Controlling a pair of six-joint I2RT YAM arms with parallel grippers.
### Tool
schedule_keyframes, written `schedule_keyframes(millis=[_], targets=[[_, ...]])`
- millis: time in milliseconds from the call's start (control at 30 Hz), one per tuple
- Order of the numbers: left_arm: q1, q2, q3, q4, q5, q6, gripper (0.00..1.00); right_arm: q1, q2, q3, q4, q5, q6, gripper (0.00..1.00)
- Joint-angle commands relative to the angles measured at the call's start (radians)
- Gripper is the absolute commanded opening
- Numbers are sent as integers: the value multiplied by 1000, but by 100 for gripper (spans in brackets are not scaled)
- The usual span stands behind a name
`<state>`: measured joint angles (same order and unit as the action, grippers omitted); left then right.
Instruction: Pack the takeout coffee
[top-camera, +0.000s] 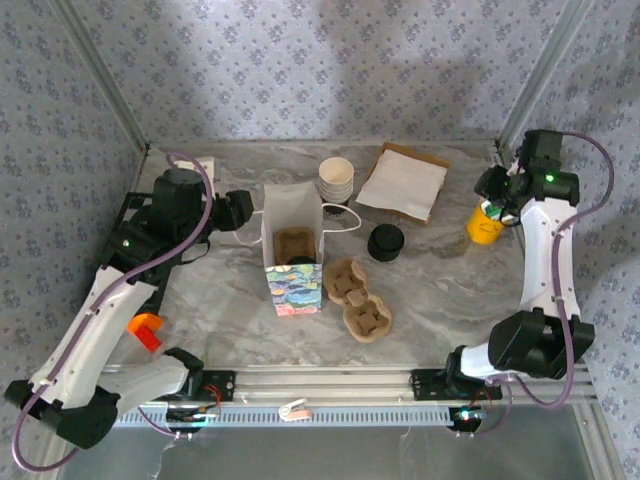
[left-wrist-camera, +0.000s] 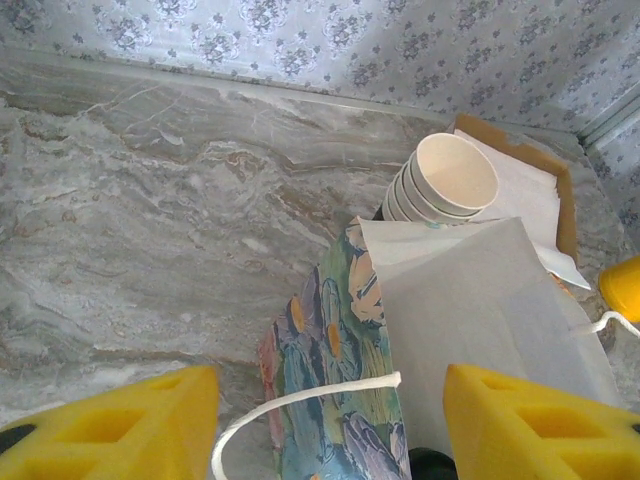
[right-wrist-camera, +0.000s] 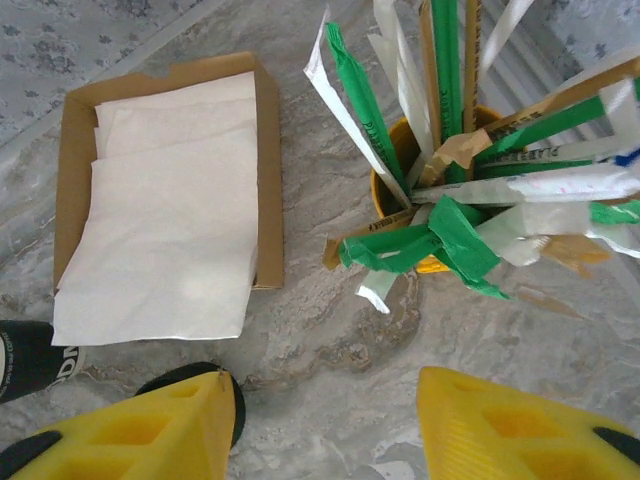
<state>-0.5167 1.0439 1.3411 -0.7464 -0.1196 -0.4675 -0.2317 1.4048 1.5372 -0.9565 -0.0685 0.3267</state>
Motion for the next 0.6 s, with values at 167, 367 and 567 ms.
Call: schedule_keyframes(millis=[167,367,567], targets=[[8,22,-1,59,11,20,61,-8,56,-79,53,-2,-13,46],[10,33,0,56,9,25,62,-7,81,-101,95,22,-23,43],[11,36,3,56,8,26,62,-1,98,-104,124,1,-40,38]])
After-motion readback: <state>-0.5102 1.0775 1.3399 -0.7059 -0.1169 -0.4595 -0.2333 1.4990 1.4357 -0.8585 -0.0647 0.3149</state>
